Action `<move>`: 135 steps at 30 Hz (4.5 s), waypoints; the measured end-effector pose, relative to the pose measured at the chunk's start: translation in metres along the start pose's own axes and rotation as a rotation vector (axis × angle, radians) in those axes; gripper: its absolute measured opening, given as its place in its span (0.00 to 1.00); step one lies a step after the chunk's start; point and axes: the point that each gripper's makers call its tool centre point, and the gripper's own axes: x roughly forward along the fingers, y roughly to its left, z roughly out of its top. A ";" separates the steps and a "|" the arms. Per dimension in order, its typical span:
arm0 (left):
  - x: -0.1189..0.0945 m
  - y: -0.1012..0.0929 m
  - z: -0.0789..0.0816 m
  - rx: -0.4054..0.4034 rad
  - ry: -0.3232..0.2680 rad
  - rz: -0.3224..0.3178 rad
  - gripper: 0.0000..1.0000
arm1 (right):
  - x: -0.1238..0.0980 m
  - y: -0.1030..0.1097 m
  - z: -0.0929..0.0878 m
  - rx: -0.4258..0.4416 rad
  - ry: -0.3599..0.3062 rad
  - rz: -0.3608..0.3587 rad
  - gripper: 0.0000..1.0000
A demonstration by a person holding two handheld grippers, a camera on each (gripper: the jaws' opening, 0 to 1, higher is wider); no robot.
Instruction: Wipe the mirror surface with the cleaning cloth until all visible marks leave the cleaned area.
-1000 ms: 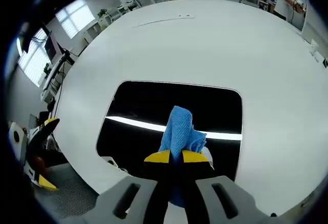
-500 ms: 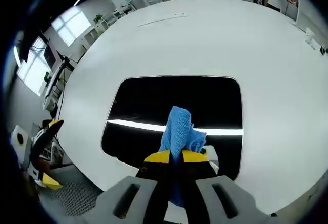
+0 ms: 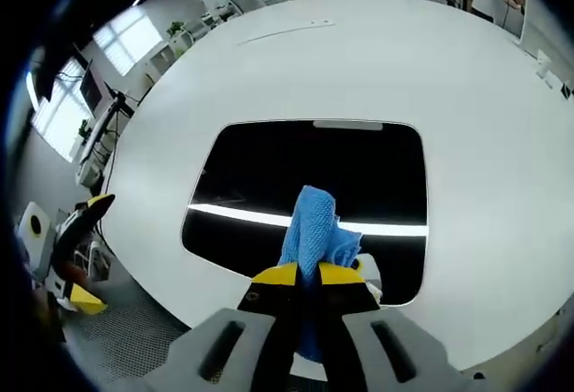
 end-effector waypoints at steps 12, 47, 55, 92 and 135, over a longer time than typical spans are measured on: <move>0.001 -0.003 -0.001 -0.002 0.009 -0.015 0.99 | -0.004 0.000 -0.010 -0.003 0.040 0.013 0.00; 0.001 -0.001 -0.001 -0.001 0.009 -0.004 0.99 | -0.016 -0.033 -0.016 -0.009 0.043 0.025 0.00; 0.000 -0.001 0.000 -0.004 0.001 -0.001 0.99 | -0.018 -0.044 -0.016 -0.062 0.049 0.001 0.00; 0.001 -0.001 0.000 -0.007 0.004 -0.002 0.99 | -0.012 -0.058 0.005 -0.036 0.068 0.034 0.00; -0.002 0.006 0.003 -0.005 -0.016 0.030 0.99 | 0.020 -0.078 0.087 -0.085 0.095 -0.073 0.01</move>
